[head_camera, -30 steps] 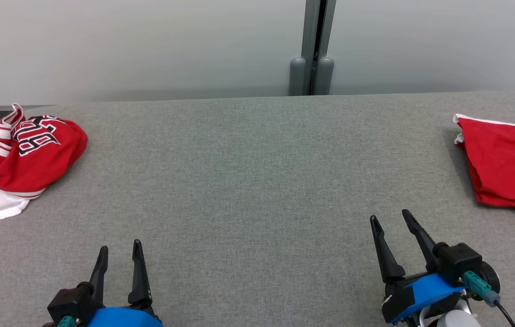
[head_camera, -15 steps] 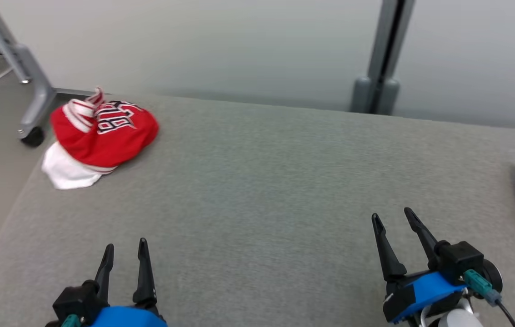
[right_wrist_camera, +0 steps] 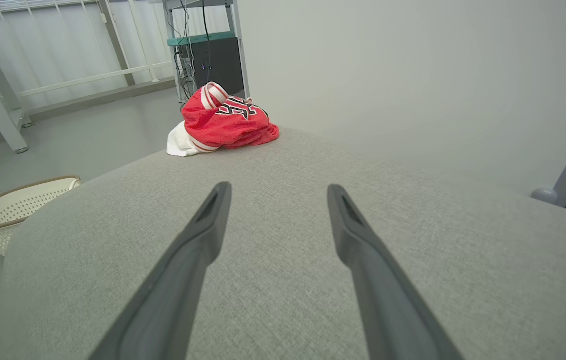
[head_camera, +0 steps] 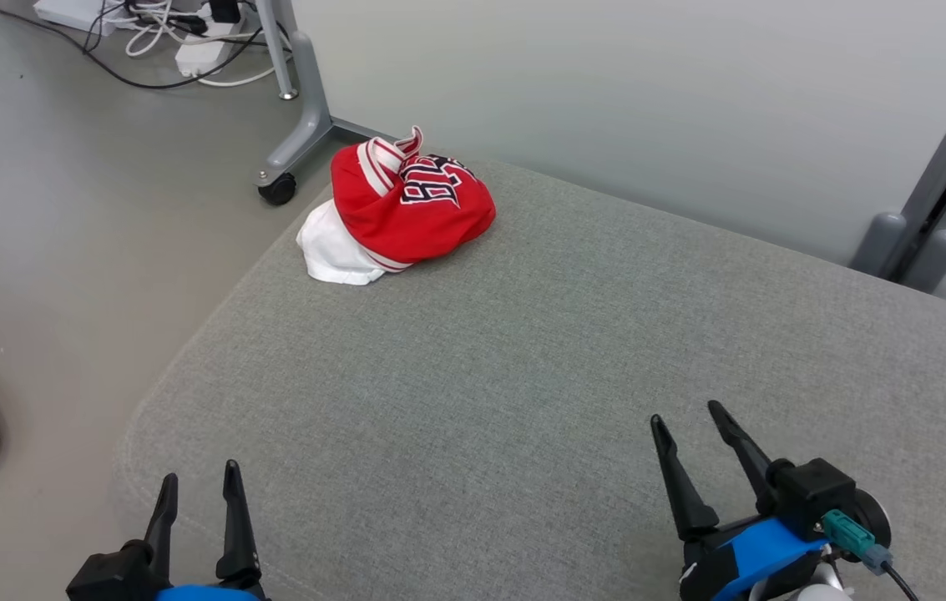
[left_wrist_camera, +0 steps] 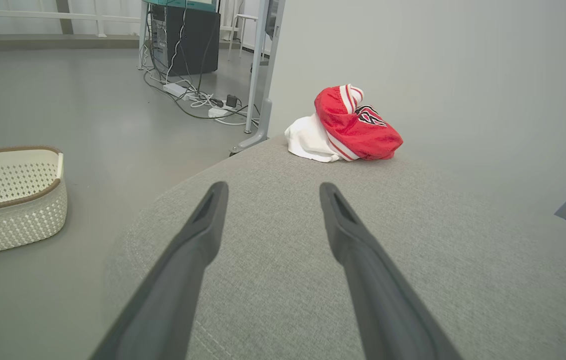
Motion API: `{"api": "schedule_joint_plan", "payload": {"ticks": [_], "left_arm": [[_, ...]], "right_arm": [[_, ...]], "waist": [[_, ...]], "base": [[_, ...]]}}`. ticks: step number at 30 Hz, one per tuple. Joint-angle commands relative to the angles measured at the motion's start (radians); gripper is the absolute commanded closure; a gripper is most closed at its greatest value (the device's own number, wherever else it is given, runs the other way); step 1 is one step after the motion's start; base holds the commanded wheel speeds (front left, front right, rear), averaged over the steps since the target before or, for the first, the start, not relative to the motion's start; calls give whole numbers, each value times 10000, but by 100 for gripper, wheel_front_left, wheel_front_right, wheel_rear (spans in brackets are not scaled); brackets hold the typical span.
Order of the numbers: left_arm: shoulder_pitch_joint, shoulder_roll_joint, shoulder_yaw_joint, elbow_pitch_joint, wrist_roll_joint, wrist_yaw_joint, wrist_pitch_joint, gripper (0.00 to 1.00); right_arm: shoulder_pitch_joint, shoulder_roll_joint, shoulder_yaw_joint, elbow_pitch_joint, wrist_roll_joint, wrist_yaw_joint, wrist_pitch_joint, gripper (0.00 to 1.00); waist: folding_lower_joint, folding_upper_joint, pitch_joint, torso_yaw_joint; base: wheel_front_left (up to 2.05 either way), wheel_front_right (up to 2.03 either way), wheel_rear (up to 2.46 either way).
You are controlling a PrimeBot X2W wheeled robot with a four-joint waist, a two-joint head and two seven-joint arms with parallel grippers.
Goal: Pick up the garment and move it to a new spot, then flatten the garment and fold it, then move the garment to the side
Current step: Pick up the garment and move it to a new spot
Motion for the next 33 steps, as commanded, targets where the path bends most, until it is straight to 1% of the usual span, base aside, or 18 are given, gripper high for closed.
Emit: {"api": "schedule_joint_plan", "payload": {"ticks": [1,11,14,16,18,22,25,27,29,31,33], "left_arm": [[134,67,57,-105,-61,56,-4,0],[382,94,120,-480,-177,205,-12,0],[175,306,336,-648,-266,220,46,0],[-152,634,541,-872,-202,262,111,0],[-566,1088,807,-1178,-115,263,253,0],[-1945,2213,1466,-1731,-118,158,716,0],[-3297,3049,1707,-1804,-151,-75,1388,0],[-4269,3539,1824,-1623,-224,-235,1850,0],[-5210,3931,1840,-1244,-298,-496,2163,0],[-6158,4140,1776,-613,-480,-816,2432,0],[-7055,4238,1717,76,-670,-1029,2634,0]], "right_arm": [[145,-22,157,-20,121,1,10,0],[10,-25,689,-34,63,1,58,0],[-41,-25,635,-198,-29,1,67,0],[-153,-30,544,-368,-186,1,143,0],[-304,-27,456,-555,-406,1,251,0],[-574,-28,253,-1068,-871,1,567,0],[-798,-27,185,-1487,-1255,1,855,0],[-895,-27,202,-1779,-1436,1,1046,0],[-994,-28,215,-2091,-1616,1,1251,0],[-1087,-28,170,-2408,-1755,1,1442,0],[-1163,-25,207,-2761,-1875,1,1627,0]], "waist": [[0,0,88,194],[0,0,119,191],[0,0,235,105],[0,0,402,-38],[0,0,634,-206],[0,0,1232,-585],[0,0,1755,-915],[0,0,2139,-1148],[0,0,2550,-1407],[0,0,2954,-1657],[0,0,3362,-1905]], "base": [[0,0,0],[0,0,0],[0,0,0],[0,0,0],[0,0,0],[0,0,0],[0,0,0],[0,0,0],[0,0,0],[0,0,0],[0,0,0]]}}
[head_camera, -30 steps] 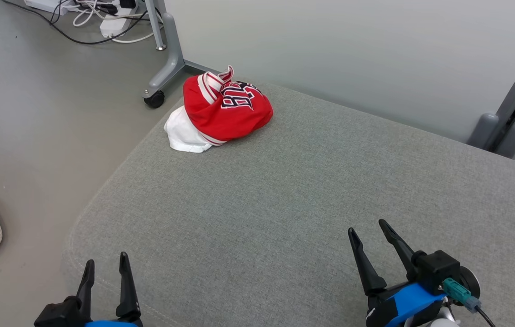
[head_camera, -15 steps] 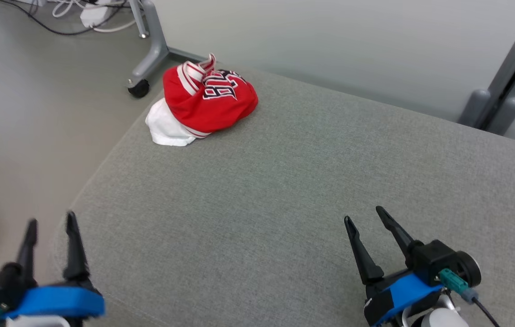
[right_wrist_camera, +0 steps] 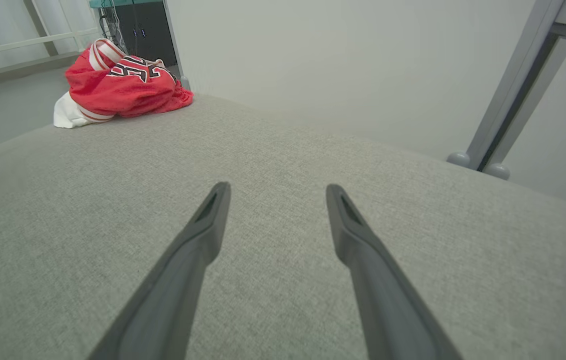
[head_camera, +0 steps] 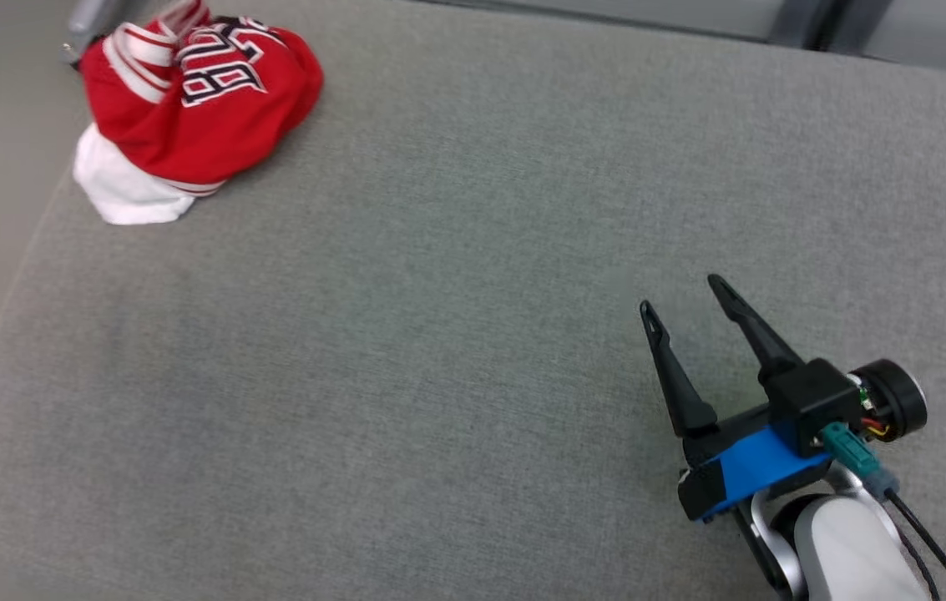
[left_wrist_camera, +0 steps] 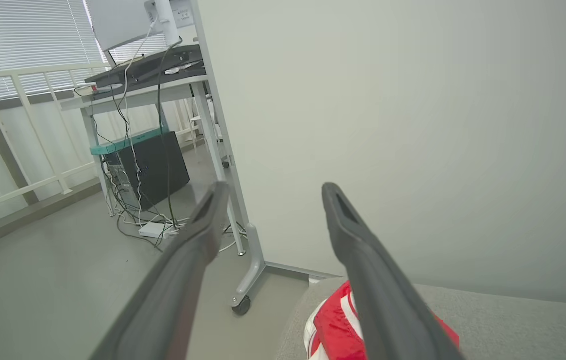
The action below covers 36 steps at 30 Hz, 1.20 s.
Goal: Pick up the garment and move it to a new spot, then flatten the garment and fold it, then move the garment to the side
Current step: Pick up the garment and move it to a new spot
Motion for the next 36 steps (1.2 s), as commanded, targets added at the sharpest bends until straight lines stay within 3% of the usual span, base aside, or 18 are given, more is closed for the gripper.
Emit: {"api": "schedule_joint_plan", "payload": {"ticks": [1,6,10,23,24,25,26,27,36], "left_arm": [[-822,15,-127,659,-181,-200,191,0],[-2109,-204,-550,2652,-568,-525,976,0],[-2834,-158,-566,4327,-711,-506,1408,0],[-3874,-660,-644,7356,-1358,-871,972,0],[-3936,-698,-691,7497,-1438,-915,993,10],[-4001,-732,-740,7613,-1520,-930,1012,53],[-4063,-777,-775,7701,-1620,-953,986,85],[-4105,-828,-821,7753,-1714,-979,951,100],[-3993,-511,-1863,6979,-2514,-986,218,100]], "right_arm": [[-182,-30,39,-391,-173,1,185,0],[-340,-33,-69,-1412,-548,1,602,0],[-418,-31,-203,-2284,-778,1,835,0],[-184,-31,-586,-3734,-1231,1,1199,0],[-180,-31,-577,-3750,-1213,1,1201,0],[-175,-31,-564,-3758,-1190,1,1200,0],[-176,-31,-559,-3759,-1167,1,1198,0],[-189,-31,-551,-3758,-1147,1,1191,0],[-472,-33,-574,-3354,-895,1,858,0]], "waist": [[-3,0,444,-221],[-3,0,1368,-780],[-3,0,2057,-1136],[-3,0,3227,-1340],[-3,0,3242,-1337],[-3,0,3248,-1332],[-3,0,3248,-1325],[-3,0,3243,-1318],[-3,0,2713,-1375]], "base": [[0,0,0],[0,0,0],[0,0,0],[0,0,0],[0,0,0],[0,0,0],[0,0,0],[0,0,0],[0,0,0]]}}
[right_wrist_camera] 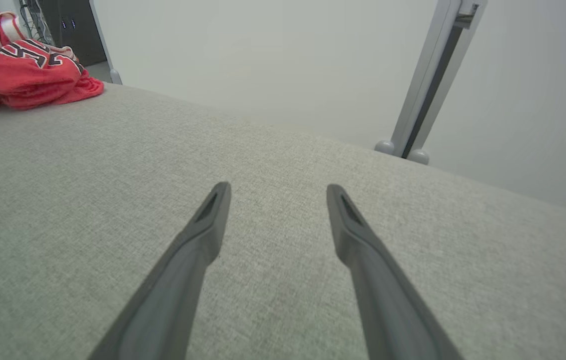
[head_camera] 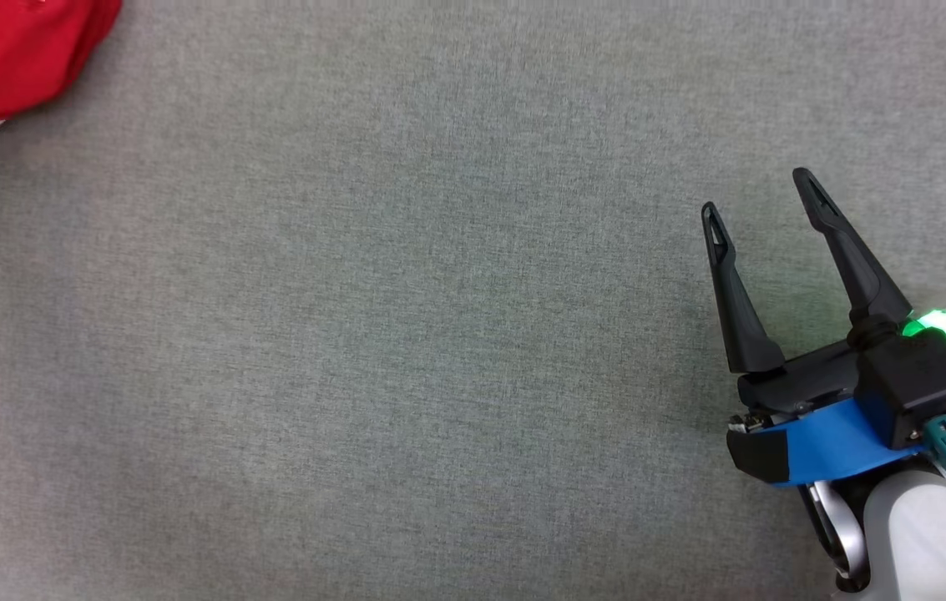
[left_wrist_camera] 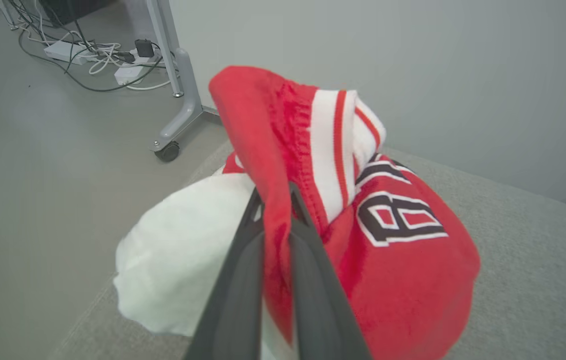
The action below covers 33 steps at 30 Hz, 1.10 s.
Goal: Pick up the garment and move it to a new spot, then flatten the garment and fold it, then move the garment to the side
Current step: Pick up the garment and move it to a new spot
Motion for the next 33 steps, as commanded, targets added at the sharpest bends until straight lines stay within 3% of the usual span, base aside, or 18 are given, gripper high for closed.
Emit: {"api": "schedule_joint_plan", "payload": {"ticks": [1,10,17,26,33], "left_arm": [[19,208,-173,-217,-128,-18,-175,100],[-276,919,-1328,-1768,-427,-19,-866,100],[-607,895,-1818,-3186,136,238,-883,100],[-875,-26,-2726,-6074,460,948,306,100],[-907,-949,-3045,-7315,64,1419,962,100]], "right_arm": [[-140,-27,-42,109,96,1,-123,0],[-51,-27,-239,1144,788,1,-734,0],[198,-24,-412,2383,1482,1,-1344,0],[532,-21,-478,3882,2313,1,-2072,0],[323,-21,-619,4464,2589,1,-2421,0]], "waist": [[0,0,-234,-106],[0,0,-1719,-607],[0,0,-3210,-1266],[0,0,-4575,-2072],[0,0,-4627,-2458]], "base": [[0,0,0],[0,0,0],[0,0,0],[0,0,0],[0,0,0]]}}
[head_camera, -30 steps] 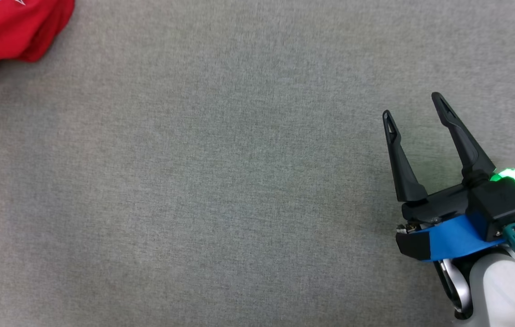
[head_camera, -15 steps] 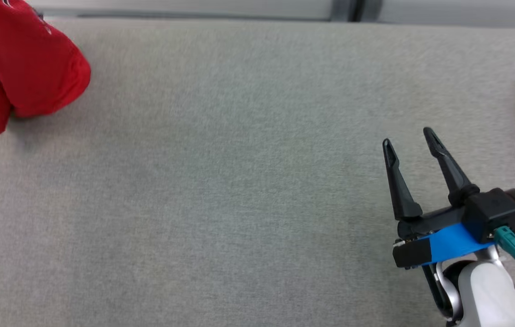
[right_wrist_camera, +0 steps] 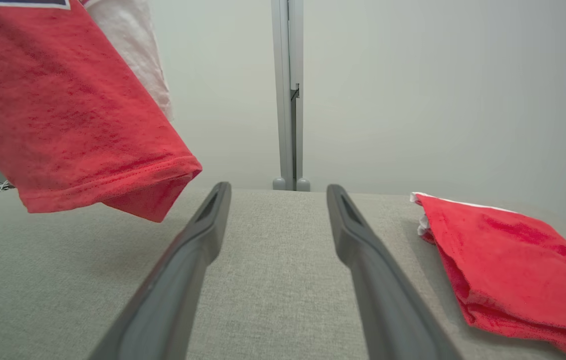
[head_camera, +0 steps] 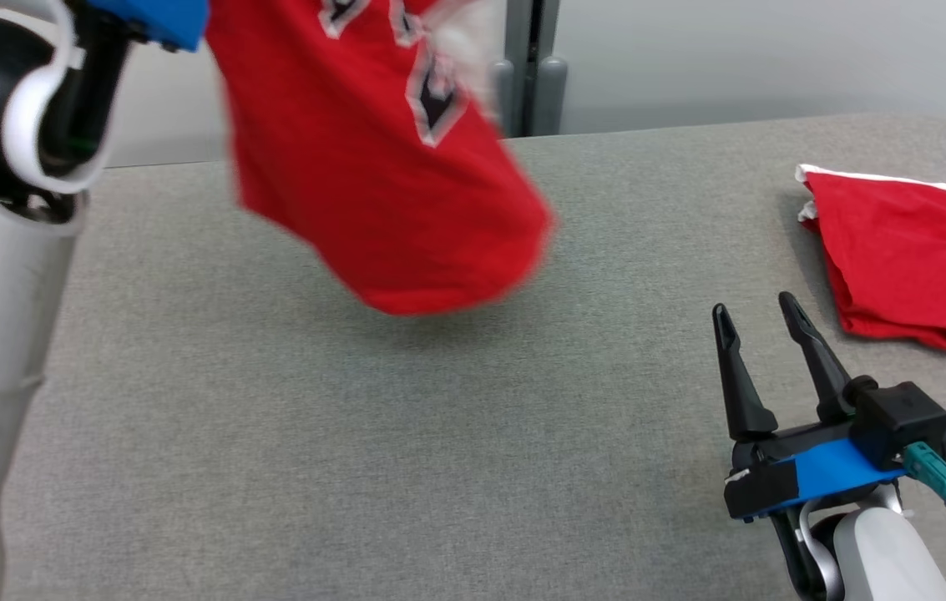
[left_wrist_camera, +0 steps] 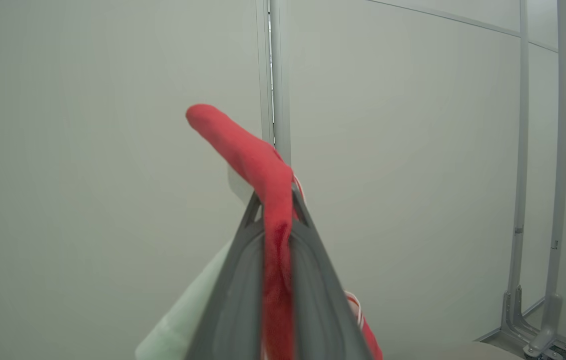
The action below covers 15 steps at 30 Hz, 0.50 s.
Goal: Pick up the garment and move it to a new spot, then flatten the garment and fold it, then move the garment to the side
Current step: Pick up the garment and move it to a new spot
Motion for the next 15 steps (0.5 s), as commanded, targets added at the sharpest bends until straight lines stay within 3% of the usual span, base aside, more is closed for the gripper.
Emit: {"api": "schedule_joint_plan", "payload": {"ticks": [1,7,15], "left_arm": [[199,-212,-39,-113,-208,122,92,100],[1927,-638,-22,453,-802,402,-401,100],[4174,-597,513,3488,-1309,504,-1849,100]], "right_arm": [[-180,-12,-96,101,36,1,-112,0],[-413,-13,-263,300,56,1,-271,0],[-765,-15,-147,490,52,1,-383,0]], "waist": [[3,0,29,-140],[3,0,463,-394],[3,0,1193,-768]], "base": [[0,0,0],[0,0,0],[0,0,0]]}}
